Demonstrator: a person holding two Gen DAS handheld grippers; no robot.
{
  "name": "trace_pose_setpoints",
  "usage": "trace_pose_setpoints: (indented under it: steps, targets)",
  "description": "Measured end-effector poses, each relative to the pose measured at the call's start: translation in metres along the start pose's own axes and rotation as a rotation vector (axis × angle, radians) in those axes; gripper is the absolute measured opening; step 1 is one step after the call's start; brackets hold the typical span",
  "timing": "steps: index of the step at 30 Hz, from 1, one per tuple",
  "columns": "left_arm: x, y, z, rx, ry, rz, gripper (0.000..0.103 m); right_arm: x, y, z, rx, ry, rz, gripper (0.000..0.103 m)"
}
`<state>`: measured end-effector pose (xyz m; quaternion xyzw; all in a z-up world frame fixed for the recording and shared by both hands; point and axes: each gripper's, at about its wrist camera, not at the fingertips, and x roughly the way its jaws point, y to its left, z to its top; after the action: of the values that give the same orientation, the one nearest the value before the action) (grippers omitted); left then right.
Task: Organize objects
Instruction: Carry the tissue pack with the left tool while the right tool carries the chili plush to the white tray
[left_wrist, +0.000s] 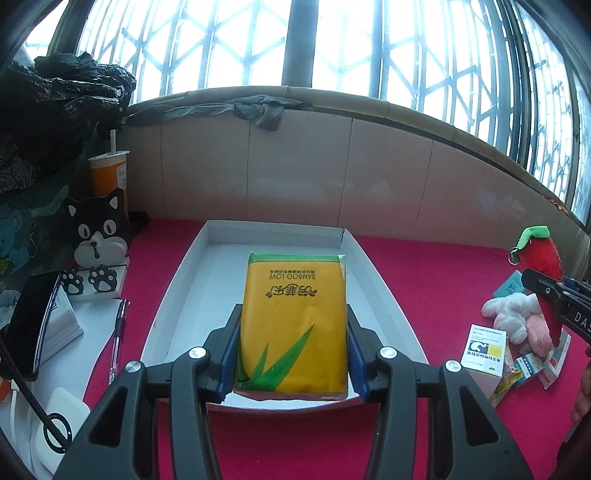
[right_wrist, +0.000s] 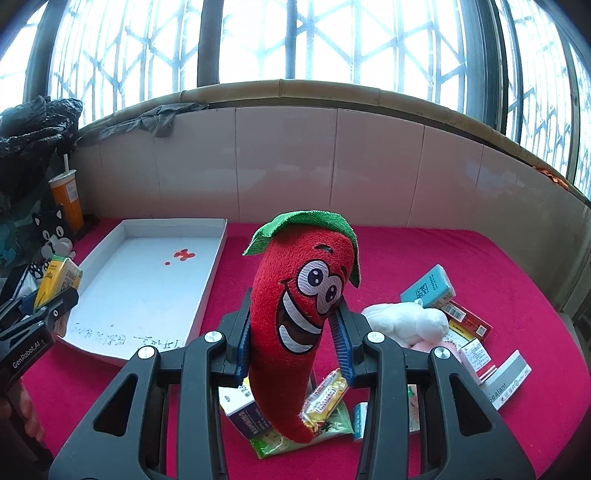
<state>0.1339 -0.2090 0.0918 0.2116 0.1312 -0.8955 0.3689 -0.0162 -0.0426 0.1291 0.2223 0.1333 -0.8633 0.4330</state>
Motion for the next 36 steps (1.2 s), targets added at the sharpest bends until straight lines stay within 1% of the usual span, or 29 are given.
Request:
trace_pose_setpoints:
  steps: [11, 13, 20, 22, 26, 31, 33, 36]
  targets:
    - [0.012, 0.006, 0.026, 0.039, -0.02, 0.061, 0.049, 0.013, 0.027, 0.018, -0.027, -0.008, 0.044, 0.037]
    - [0.017, 0.007, 0.031, 0.045, -0.012, 0.077, 0.049, 0.015, 0.032, 0.022, -0.031, -0.013, 0.054, 0.037]
    - [0.038, 0.014, 0.042, 0.041, 0.017, 0.098, 0.049, 0.024, 0.046, 0.041, -0.037, -0.021, 0.084, 0.037]
    - [0.046, 0.017, 0.045, 0.037, 0.034, 0.104, 0.049, 0.03, 0.052, 0.044, -0.043, -0.005, 0.101, 0.037]
    - [0.059, 0.026, 0.049, -0.002, 0.076, 0.081, 0.049, 0.049, 0.059, 0.049, -0.028, 0.06, 0.145, 0.037]
    - [0.077, 0.035, 0.054, -0.031, 0.113, 0.079, 0.049, 0.071, 0.071, 0.052, -0.037, 0.115, 0.16, 0.037]
    - [0.085, 0.039, 0.055, -0.047, 0.131, 0.074, 0.049, 0.082, 0.077, 0.053, -0.032, 0.147, 0.18, 0.037]
    - [0.096, 0.041, 0.061, -0.044, 0.142, 0.077, 0.049, 0.096, 0.085, 0.055, -0.022, 0.182, 0.196, 0.037]
